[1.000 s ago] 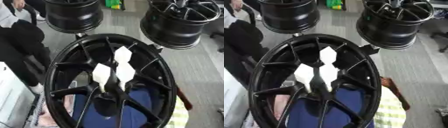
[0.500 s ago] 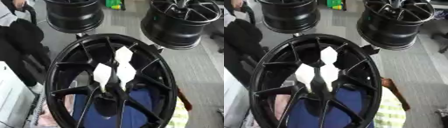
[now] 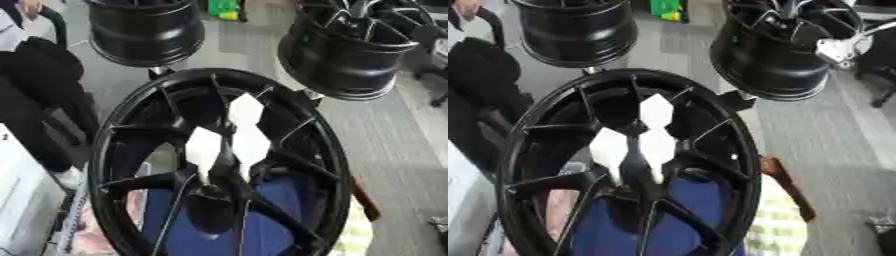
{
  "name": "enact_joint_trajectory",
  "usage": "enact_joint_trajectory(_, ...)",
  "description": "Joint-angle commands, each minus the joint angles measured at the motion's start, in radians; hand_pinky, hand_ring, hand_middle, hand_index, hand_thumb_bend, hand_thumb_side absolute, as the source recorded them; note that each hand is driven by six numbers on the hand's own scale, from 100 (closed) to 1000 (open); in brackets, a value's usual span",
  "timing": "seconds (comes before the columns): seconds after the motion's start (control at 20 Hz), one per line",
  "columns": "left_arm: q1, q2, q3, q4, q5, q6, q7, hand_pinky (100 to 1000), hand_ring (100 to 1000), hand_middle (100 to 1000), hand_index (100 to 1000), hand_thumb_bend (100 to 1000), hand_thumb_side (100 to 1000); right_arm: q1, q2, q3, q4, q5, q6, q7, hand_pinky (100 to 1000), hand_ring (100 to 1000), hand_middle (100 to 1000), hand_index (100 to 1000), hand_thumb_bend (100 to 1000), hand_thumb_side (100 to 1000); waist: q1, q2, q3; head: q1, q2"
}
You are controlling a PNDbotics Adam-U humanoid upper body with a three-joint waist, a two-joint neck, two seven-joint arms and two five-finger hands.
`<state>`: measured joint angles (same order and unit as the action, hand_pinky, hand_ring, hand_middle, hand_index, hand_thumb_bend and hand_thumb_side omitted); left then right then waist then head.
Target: Pull the pin out of the wheel hub.
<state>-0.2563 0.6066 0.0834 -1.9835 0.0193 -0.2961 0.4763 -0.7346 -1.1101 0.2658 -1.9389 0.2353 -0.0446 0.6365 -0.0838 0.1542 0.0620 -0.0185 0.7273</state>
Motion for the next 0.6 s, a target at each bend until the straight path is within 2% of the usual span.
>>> enact_joint_trajectory(0.05,-0.013,0.035,0.001,-0.017,0.009,0.000,-0.008,758,811,731,843,238,538,-0.063,-0.001,0.064,0.031,-0.001,-0.033,0.098,883,854,810,881,249,480,0.002,-0.017,0.001,-0.008,-0.010)
enact_joint_trajectory(0.2,-0.015,0.036,-0.003,-0.017,0.012,0.001,-0.013,758,811,731,842,237,539,-0.138,0.037,0.135,0.062,-0.015,-0.055,0.175,885,856,815,889,270,478,0.000,-0.020,0.001,-0.010,-0.008)
enact_joint_trajectory(0.4,-0.015,0.035,-0.005,-0.017,0.015,0.003,-0.016,758,811,731,842,237,538,-0.237,0.111,0.198,0.130,-0.035,-0.081,0.250,890,864,820,899,295,478,-0.001,-0.022,0.000,-0.012,-0.005)
enact_joint_trajectory(0.6,-0.017,0.035,-0.005,-0.017,0.017,0.003,-0.017,758,811,732,842,238,538,-0.315,0.187,0.266,0.201,-0.049,-0.111,0.269,888,861,818,898,297,468,-0.001,-0.025,-0.001,-0.016,-0.005)
